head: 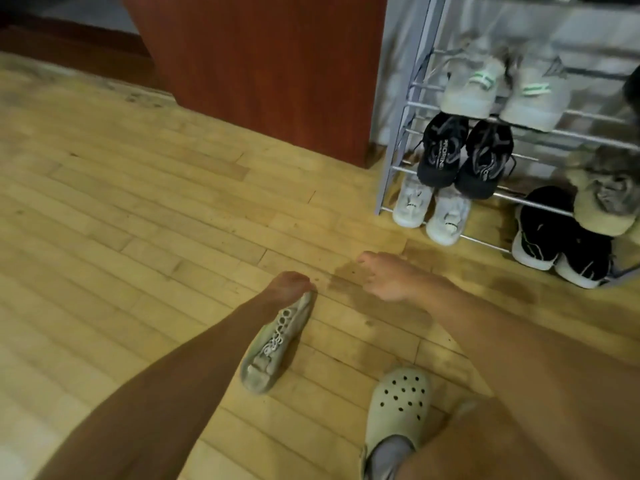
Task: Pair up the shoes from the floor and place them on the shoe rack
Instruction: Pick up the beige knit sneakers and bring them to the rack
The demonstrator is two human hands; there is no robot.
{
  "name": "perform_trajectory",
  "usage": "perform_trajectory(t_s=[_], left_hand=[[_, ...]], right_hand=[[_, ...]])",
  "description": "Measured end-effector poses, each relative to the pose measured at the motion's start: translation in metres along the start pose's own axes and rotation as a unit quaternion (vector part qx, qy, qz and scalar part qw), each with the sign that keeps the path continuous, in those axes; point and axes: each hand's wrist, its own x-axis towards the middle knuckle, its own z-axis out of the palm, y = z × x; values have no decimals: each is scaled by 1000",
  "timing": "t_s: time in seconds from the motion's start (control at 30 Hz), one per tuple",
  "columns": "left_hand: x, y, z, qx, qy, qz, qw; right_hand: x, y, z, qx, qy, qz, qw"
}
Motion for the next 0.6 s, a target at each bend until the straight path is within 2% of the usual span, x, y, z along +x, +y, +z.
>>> perform_trajectory(t_s=[0.23, 0.37, 0.47, 0.6], left_hand=[[39, -107, 11, 146, 60, -93, 983], [36, -146, 28, 138, 77, -211, 965], [35, -158, 41, 117, 125, -239, 956], [30, -157, 44, 59, 106, -262, 957]], right_hand=[[12, 36, 49, -29, -51, 0, 998], [20, 41, 58, -37, -60, -1, 998], [26, 37, 57, -34, -86, 10, 996], [22, 27, 56, -31, -91, 3, 995]])
